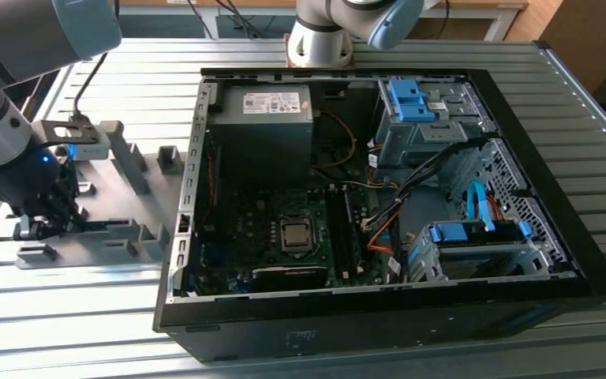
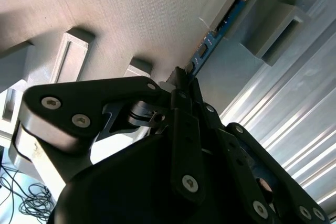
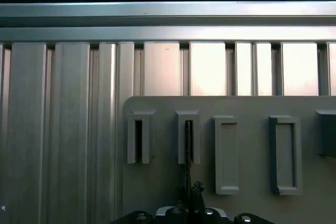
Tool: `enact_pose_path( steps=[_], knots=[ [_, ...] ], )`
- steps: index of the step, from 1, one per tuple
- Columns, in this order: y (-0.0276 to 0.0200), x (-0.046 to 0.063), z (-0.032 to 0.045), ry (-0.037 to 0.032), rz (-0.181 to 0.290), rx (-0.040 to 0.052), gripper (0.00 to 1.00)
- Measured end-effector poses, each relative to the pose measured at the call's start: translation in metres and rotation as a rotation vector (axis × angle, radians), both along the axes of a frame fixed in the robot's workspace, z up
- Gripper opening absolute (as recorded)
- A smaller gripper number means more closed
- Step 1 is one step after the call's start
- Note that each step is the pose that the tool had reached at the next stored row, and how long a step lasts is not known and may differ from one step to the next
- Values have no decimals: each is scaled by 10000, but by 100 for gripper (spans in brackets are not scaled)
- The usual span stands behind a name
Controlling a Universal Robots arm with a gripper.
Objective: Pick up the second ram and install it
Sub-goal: 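Pick up the second ram and move it above second insertion slot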
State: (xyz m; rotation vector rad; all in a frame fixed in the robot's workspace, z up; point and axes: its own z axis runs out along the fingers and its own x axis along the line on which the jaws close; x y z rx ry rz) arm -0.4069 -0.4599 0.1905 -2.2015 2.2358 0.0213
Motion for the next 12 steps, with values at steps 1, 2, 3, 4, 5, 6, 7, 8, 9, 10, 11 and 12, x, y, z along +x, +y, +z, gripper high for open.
enact_pose_path(
  steps=[1, 2, 3, 4, 5, 6, 7, 8, 9, 10, 11, 12],
  knots=[
    [0, 0, 12, 0, 0, 0, 14],
    [0, 0, 26, 0, 0, 0, 14],
    [0, 0, 41, 0, 0, 0, 14],
    [0, 0, 59, -1, 0, 0, 14],
    [0, 0, 77, 0, 0, -1, 14],
    [0, 0, 95, 0, 0, -1, 14],
    [0, 0, 113, 0, 0, 0, 14],
    [0, 0, 133, 1, 0, -1, 14],
    [0, 0, 153, 0, -1, 0, 14],
    [0, 0, 175, -1, 0, 0, 14],
    [0, 0, 197, 0, -1, 0, 14],
    [0, 0, 218, 0, 0, -1, 14]
  ],
)
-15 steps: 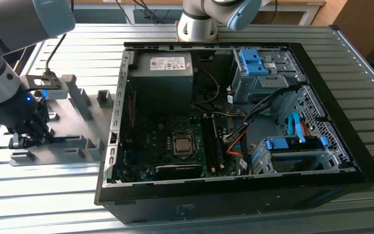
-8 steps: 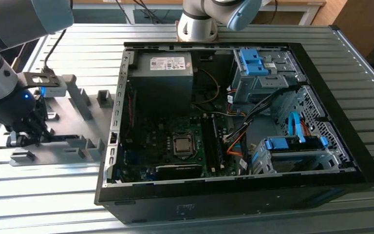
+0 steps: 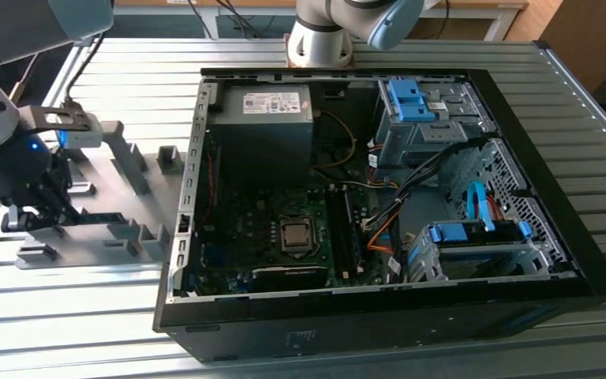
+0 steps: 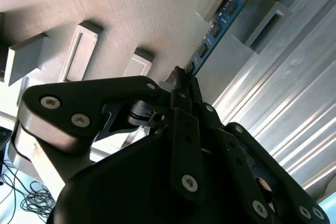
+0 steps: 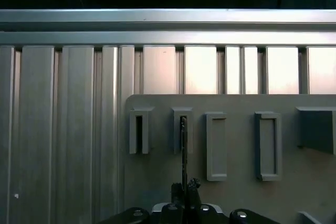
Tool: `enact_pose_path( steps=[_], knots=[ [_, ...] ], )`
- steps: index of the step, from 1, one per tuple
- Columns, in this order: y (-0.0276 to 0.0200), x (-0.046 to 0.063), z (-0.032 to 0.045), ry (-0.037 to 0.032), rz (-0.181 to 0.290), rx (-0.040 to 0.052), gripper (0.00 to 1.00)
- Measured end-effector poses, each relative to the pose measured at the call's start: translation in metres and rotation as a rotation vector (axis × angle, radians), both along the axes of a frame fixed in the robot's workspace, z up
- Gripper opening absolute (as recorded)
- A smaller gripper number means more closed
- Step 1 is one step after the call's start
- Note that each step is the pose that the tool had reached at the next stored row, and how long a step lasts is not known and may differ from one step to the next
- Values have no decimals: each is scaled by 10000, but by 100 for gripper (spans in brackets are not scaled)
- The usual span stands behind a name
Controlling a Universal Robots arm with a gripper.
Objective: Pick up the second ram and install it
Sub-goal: 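Pick up the second ram and move it above second insertion slot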
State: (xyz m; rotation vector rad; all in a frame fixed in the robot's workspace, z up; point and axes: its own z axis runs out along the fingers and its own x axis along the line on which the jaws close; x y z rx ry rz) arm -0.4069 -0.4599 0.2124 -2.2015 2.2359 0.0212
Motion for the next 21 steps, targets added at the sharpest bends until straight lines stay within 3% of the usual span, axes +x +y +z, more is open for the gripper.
enact_pose_path(
  steps=[5, 21],
  knots=[
    [0, 0, 73, 0, 0, 0, 14],
    [0, 0, 109, 0, 0, 1, 14]
  ],
)
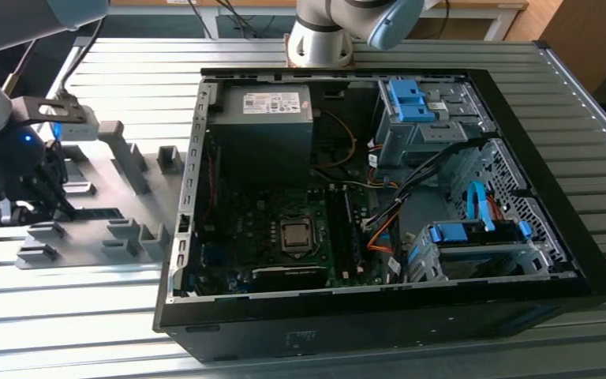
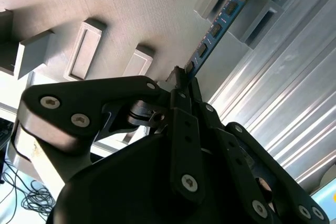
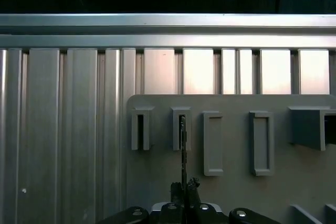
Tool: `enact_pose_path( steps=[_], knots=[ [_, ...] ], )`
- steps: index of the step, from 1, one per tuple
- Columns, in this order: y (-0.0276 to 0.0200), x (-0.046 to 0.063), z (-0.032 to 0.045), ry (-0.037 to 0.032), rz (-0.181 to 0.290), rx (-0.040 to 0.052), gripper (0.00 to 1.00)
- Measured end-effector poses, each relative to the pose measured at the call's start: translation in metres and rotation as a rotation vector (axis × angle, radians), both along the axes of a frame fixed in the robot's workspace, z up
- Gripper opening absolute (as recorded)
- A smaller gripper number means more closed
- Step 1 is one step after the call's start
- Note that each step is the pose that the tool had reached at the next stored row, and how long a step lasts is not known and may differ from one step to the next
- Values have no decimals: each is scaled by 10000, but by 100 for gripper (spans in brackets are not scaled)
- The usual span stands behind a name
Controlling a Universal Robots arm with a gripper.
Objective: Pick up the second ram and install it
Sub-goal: 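Pick up the second ram and move it above second insertion slot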
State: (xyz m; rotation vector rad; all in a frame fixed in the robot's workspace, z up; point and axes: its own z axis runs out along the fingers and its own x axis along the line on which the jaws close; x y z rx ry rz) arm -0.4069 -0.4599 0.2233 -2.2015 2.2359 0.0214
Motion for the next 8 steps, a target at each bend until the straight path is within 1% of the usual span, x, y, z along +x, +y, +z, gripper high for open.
enact_pose_path(
  steps=[8],
  knots=[
    [0, 0, 36, 0, 0, 0, 14]
  ],
)
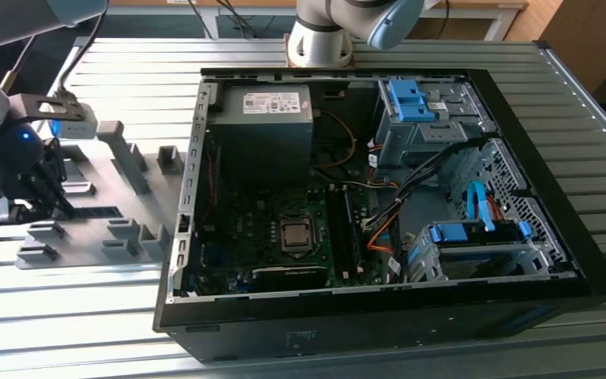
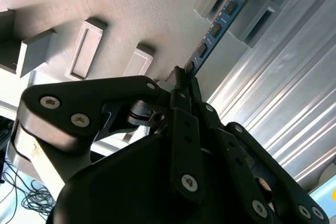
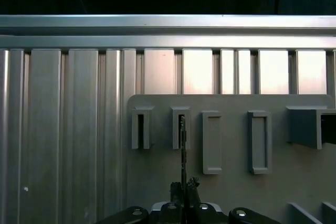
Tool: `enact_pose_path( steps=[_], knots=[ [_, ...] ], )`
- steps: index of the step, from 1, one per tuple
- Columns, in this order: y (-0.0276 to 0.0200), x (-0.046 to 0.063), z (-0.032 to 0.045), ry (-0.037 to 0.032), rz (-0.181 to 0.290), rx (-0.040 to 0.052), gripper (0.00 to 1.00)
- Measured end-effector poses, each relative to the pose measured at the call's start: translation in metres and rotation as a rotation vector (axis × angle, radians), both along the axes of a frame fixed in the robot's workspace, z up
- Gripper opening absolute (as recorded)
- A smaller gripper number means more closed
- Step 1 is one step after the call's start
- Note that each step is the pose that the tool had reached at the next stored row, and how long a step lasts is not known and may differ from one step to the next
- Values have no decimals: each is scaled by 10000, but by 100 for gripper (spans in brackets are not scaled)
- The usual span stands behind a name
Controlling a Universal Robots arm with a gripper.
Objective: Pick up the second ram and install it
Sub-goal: 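Pick up the second ram and move it above second insertion slot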
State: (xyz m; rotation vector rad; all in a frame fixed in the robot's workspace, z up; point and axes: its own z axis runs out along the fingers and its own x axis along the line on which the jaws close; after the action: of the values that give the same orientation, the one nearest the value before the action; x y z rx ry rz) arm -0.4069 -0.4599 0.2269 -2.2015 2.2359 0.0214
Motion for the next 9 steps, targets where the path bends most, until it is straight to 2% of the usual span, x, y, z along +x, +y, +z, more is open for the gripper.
enact_pose_path(
  steps=[9],
  knots=[
    [0, 0, 56, 0, 0, 0, 14]
  ],
)
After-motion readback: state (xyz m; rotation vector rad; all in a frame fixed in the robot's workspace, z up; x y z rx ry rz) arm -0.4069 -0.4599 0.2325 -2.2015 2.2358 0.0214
